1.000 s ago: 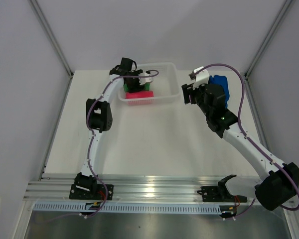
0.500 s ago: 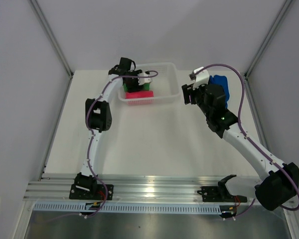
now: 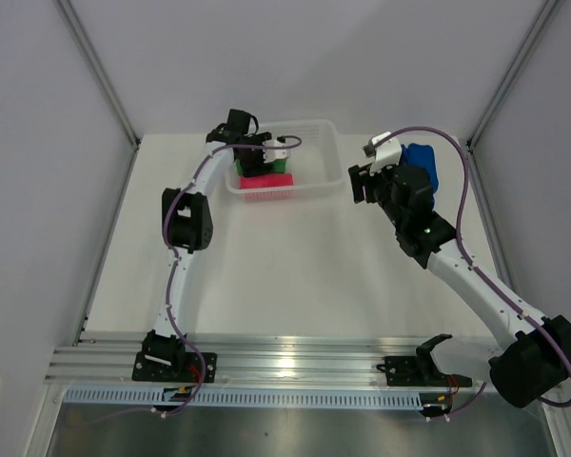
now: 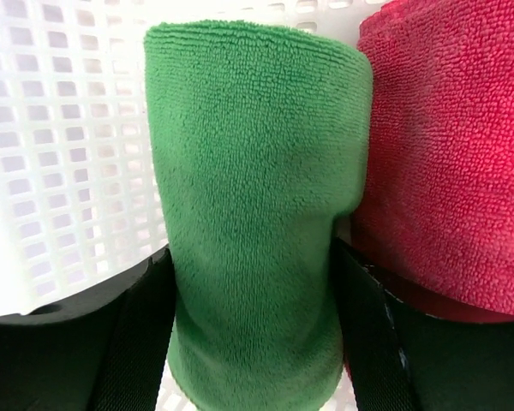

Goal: Roll the towels
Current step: Place the rolled towel into the container

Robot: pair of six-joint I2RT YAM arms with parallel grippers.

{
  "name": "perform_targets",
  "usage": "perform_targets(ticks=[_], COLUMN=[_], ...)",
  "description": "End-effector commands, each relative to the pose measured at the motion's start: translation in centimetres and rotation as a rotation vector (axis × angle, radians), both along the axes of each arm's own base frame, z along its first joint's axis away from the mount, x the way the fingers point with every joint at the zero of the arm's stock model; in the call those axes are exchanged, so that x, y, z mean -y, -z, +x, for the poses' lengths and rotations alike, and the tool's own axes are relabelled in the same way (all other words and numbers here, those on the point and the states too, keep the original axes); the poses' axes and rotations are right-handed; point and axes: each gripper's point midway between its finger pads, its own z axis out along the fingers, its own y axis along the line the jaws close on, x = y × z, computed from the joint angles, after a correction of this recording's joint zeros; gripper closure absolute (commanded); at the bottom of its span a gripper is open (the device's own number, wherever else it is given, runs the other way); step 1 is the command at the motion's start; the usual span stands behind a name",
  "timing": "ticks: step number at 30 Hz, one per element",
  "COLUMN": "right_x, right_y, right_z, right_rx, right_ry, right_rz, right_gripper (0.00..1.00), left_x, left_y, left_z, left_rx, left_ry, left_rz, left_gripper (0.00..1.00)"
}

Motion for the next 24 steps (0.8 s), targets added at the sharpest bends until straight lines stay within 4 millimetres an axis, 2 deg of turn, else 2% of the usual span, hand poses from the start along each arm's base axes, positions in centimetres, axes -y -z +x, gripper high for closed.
perform_targets(ticks=[1,14,17,22,24], right_x=[0.4,0.6,0.6,0.5,0.5], right_y=[-1.3,-0.7,-0.5,-0.4,-0.3], right_z=[-0.3,-1.1,-1.4,-1.7,-1.7], right_rx=[0.045,0.048,0.047,0.057,0.058], right_ry=[0.006,-0.01,-0.016,-0.036,-0.041], right_rz=[0.02,0.031,0.036,0.042,0.039], right_gripper=[0.29,0.28,0.28,0.28,0.28], left_x=[-0.2,-0.7,-0.5,0.4,0.3], left_y=[-5.4,-6.2,-7.2,-10.1,-10.4], left_z=[0.3,-1.6,-1.9,-2.5,-2.7], left_rx=[0.09,0.05,0.053,0.079,0.078], left_ry=[0.027,0.044,0.04,0.055,0.054], left_rz=[-0.035,-0.012,-0.027,-0.085,-0.085], left_gripper=[0.28,0.24,0.24,0.21,0.2])
